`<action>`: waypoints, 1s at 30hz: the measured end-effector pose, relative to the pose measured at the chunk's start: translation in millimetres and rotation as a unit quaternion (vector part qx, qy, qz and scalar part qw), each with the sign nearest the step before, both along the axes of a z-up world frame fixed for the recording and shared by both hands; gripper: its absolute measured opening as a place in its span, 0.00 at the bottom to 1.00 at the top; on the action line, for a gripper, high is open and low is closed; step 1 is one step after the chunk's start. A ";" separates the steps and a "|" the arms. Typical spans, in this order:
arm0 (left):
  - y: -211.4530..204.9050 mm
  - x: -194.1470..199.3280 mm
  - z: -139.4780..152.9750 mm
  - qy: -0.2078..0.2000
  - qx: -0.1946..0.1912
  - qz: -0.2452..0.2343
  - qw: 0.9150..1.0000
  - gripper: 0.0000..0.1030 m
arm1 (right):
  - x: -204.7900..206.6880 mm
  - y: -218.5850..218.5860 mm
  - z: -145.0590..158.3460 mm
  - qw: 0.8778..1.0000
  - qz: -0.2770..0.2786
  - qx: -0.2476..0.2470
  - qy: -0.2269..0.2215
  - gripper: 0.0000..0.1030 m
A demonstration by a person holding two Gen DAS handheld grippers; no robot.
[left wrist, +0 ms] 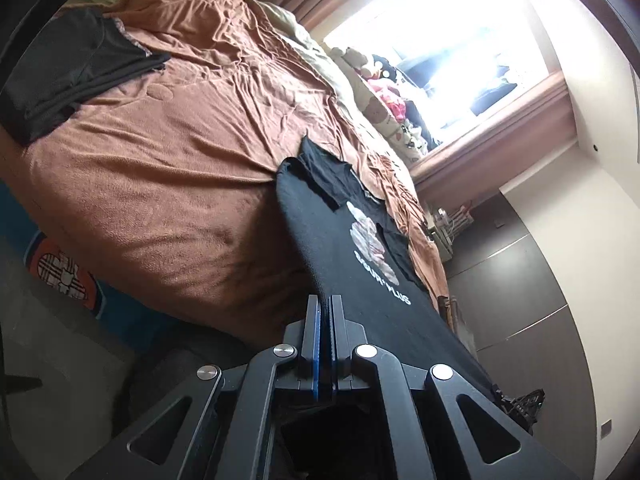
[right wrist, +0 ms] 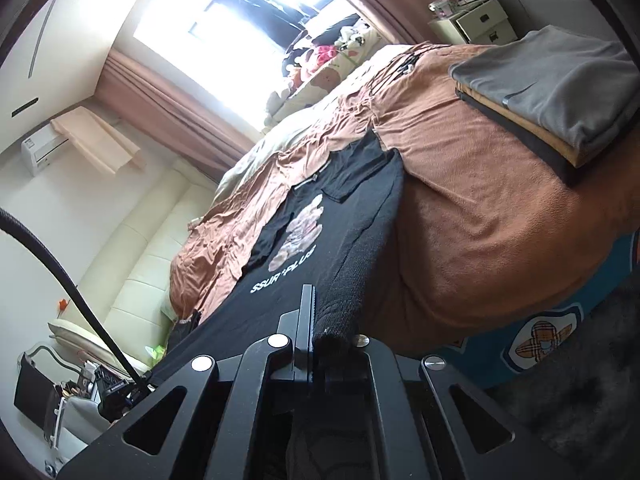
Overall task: Fold small clothes
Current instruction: 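Lift the held hem with both grippers and fold it toward the collar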
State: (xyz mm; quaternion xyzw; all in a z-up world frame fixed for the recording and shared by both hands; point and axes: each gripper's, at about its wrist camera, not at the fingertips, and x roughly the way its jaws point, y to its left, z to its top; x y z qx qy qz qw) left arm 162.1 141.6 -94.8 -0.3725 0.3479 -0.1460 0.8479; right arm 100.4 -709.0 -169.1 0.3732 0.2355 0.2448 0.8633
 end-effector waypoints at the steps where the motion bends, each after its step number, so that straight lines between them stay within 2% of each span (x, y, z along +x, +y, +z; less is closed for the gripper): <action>1: -0.2 -4.2 4.6 -0.005 -0.001 0.000 1.000 0.03 | -3.5 -1.9 0.6 1.000 0.000 0.000 -0.003 0.00; 10: 1.0 -31.1 33.7 -0.044 -0.011 -0.003 0.999 0.03 | -29.0 -13.6 8.6 0.999 0.001 -0.005 -0.037 0.00; 18: 6.4 -42.7 40.6 -0.059 -0.025 -0.006 0.998 0.03 | -32.3 -16.7 13.6 0.999 -0.002 -0.008 -0.046 0.00; 30: 13.4 -14.9 34.0 -0.049 -0.031 0.000 0.998 0.03 | -3.5 -13.8 13.8 0.999 -0.007 -0.012 -0.034 0.00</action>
